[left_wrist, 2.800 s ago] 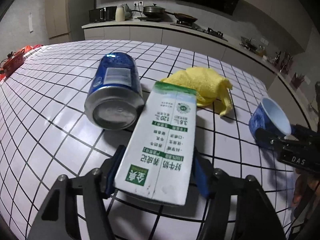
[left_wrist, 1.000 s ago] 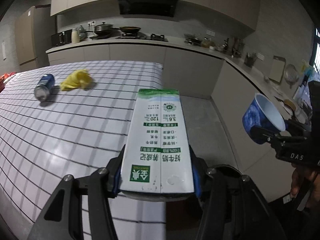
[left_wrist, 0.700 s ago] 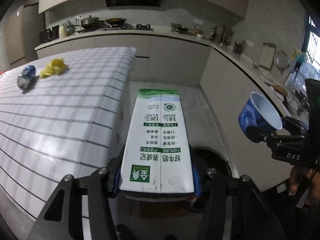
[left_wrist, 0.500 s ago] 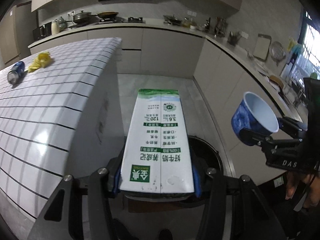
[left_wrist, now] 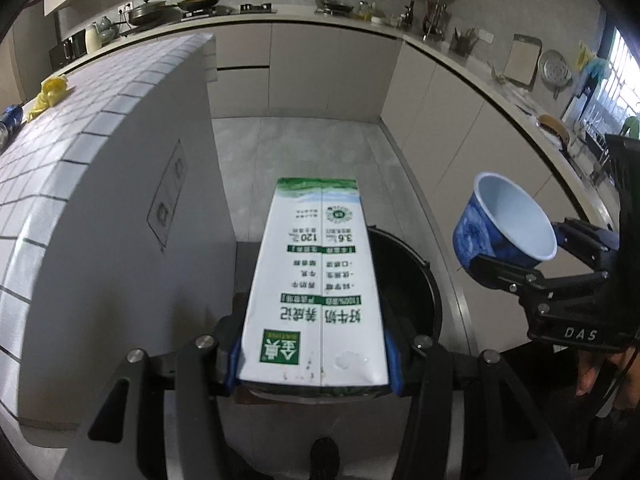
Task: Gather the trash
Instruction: 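Open both tools over the bin to drop the bowl and carton, then move both tools back to the blue can and yellow cloth on the island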
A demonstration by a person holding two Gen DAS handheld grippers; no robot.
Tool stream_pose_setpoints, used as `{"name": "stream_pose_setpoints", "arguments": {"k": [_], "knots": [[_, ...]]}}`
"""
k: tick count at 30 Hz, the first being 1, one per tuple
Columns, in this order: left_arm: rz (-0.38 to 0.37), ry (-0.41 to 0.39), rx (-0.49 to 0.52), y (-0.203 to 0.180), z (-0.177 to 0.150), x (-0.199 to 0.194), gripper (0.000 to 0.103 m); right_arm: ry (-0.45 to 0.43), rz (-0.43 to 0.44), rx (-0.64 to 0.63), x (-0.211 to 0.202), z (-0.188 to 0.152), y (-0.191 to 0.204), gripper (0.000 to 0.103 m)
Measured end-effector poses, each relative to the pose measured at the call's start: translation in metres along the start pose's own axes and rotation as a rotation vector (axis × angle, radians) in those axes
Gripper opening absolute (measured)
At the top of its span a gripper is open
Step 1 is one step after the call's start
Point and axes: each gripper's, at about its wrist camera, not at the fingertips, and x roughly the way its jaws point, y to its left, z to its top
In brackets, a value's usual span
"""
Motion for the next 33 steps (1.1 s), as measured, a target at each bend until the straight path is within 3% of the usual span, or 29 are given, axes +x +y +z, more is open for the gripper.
{"name": "stream_pose_setpoints", "arguments": {"k": [13,16,17,18,20,24,33], "knots": [[0.013,0.11,0.002,-0.005,-0.027,0.035,0.054,0.098,0.028,-0.128,0.047,-0.018,0.01,0.077],[-0.036,0.141,-0.015,-0.005,-0.028,0.047,0.057,0.122,0.044,-0.173,0.059,-0.021,0.01,0.077],[0.003,0.148,-0.026,-0.004,-0.027,0.053,0.08,0.132,0.04,-0.205,0.066,-0.021,0.011,0.081],[0.068,0.144,-0.055,0.005,-0.027,0.061,0.103,0.122,0.02,-0.247,0.074,-0.023,0.012,0.103],[0.094,0.124,-0.072,0.015,-0.027,0.064,0.102,0.169,-0.03,-0.309,0.095,-0.03,0.009,0.103],[0.151,0.115,-0.075,0.024,-0.024,0.061,0.102,0.153,-0.079,-0.257,0.1,-0.033,-0.014,0.103],[0.179,0.066,-0.072,0.018,-0.016,0.043,0.102,0.088,-0.075,-0.122,0.081,-0.026,-0.031,0.103]]}}
